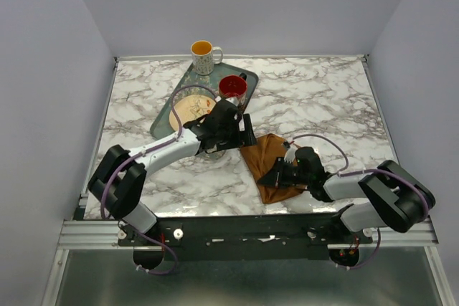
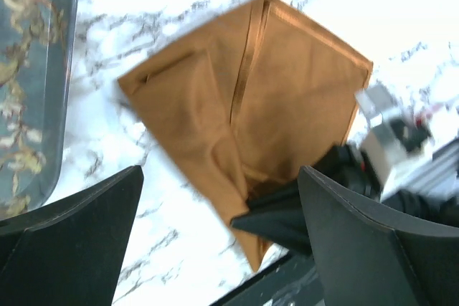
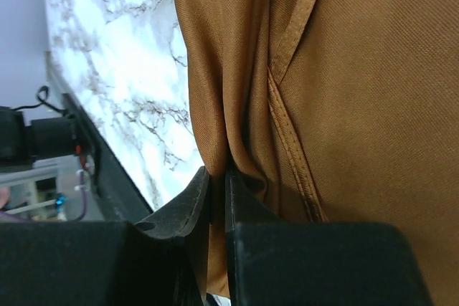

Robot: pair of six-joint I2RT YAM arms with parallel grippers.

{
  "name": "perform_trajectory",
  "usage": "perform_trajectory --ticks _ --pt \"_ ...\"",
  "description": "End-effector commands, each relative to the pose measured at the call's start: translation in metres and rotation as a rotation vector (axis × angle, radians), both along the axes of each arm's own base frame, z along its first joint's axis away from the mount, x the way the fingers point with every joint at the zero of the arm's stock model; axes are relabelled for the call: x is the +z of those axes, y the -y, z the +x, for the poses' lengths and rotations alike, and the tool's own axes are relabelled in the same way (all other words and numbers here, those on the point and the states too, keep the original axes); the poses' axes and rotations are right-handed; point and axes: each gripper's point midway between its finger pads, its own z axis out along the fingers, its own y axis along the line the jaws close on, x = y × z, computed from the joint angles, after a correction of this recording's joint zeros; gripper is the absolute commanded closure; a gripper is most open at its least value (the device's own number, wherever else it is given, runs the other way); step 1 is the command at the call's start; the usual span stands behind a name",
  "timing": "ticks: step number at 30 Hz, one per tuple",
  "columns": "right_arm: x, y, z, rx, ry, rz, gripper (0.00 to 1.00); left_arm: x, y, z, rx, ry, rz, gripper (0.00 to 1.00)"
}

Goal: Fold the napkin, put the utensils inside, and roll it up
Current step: Roll the napkin with the utensil

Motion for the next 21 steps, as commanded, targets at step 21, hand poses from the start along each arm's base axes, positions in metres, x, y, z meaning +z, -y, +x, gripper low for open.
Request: perform_trajectory --ticks 21 --pt "0.018 0.009 -0.017 0.06 -0.166 0.372 0.99 -0.074 0.013 -0.035 0.013 -0.224 -0.18 0.19"
